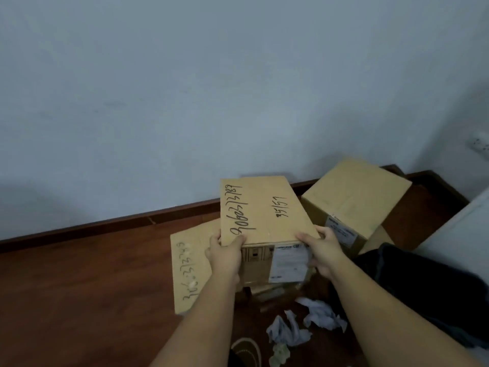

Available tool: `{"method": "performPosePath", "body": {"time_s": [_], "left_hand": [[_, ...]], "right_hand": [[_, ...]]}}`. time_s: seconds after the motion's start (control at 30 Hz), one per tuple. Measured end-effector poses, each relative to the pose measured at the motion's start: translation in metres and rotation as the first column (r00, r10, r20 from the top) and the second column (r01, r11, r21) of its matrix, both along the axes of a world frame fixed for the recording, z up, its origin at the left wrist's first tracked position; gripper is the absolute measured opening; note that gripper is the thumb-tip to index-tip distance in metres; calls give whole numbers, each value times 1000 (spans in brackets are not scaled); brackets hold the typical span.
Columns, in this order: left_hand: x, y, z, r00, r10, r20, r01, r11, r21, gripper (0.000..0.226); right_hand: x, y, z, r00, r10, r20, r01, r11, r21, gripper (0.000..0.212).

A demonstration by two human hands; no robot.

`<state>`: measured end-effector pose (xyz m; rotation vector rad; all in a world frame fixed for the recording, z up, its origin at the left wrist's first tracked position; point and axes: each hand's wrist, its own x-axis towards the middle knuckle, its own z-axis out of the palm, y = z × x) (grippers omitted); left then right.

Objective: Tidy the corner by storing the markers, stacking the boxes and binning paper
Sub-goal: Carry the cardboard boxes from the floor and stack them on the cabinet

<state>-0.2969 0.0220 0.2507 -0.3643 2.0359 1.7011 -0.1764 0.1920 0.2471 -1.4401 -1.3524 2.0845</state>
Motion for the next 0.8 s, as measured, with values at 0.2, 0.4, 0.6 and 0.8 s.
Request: {"method": "performPosePath", "body": {"time_s": [0.2,0.4,0.6,0.8], "left_hand": [[1,-3,110,969,27,-245,43,961,274,71],[37,8,228,892,-8,-452,224,876,427,74],[112,51,329,780,-122,-613,503,706,499,89],[194,111,395,679,-236,-695,699,498,513,99]], "right_hand": [[-5,-7,108,952,-71,-297,100,991,84,53],[34,0,231,861,-78,-503,223,946,235,59],[135,18,334,743,-133,-656,441,835,329,56],[259,28,405,705,-217,-675,641,602,476,58]]}}
